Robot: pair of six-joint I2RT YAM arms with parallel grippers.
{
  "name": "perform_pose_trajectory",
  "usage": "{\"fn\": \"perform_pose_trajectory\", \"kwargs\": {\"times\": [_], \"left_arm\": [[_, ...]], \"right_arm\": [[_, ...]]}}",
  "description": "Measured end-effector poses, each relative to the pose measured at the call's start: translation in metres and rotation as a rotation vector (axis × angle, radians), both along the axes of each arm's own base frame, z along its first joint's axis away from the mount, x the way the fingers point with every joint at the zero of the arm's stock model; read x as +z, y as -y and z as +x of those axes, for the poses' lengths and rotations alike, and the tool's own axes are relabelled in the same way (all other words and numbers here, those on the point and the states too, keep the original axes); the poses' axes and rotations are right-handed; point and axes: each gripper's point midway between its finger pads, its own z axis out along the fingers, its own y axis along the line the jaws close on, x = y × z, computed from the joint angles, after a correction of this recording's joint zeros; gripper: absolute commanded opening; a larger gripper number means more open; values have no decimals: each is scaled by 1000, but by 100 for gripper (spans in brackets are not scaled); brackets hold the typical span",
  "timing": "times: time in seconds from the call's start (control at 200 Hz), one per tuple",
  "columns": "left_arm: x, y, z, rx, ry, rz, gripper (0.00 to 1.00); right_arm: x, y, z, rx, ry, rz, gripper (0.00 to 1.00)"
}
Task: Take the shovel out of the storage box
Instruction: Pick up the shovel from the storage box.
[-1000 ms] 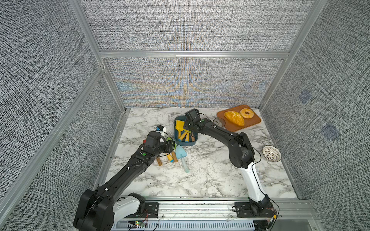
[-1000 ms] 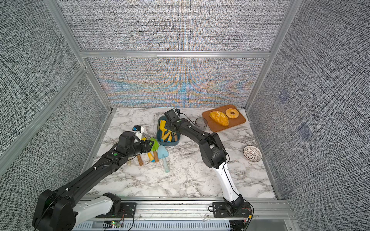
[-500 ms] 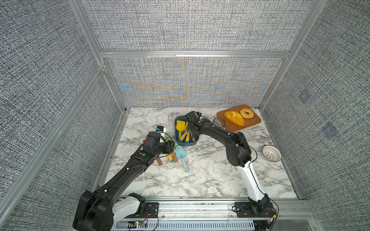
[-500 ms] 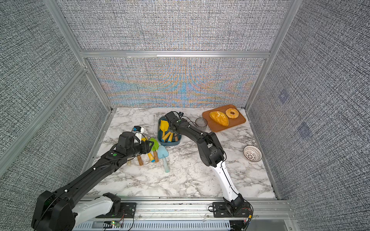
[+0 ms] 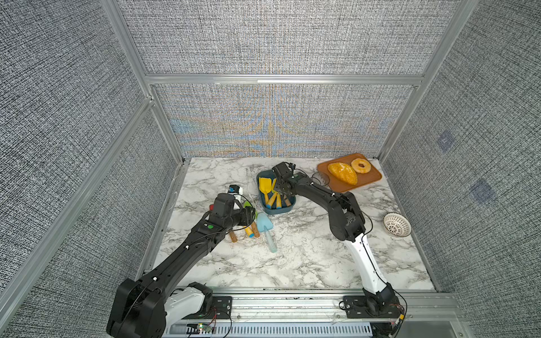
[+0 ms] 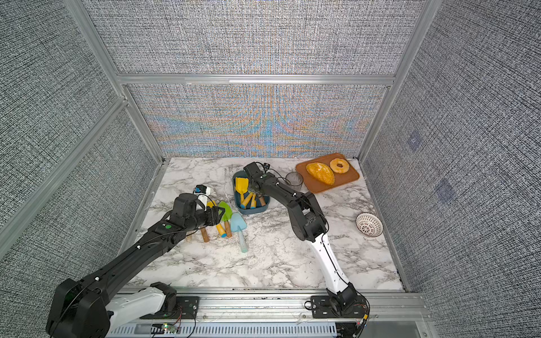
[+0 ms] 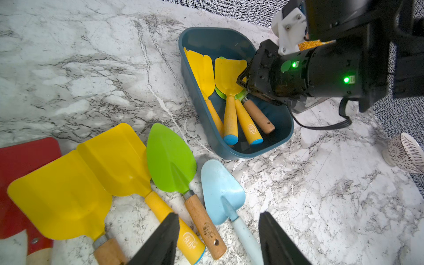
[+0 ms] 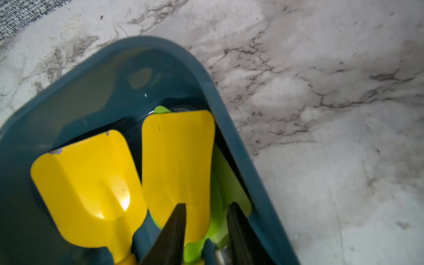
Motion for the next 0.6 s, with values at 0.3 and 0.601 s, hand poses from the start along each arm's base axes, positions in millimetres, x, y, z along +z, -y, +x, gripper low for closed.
{"fn": "perform_pose_trajectory", "kwargs": {"times": [0.3, 0.601], "left_arm": [[-2, 0, 0, -1, -5, 3, 60], [-7, 1, 0, -3, -18, 7, 61]], "right_arm": [[-2, 2, 7, 7, 13, 0, 28], [1, -1, 16, 19, 46, 13, 0]]}}
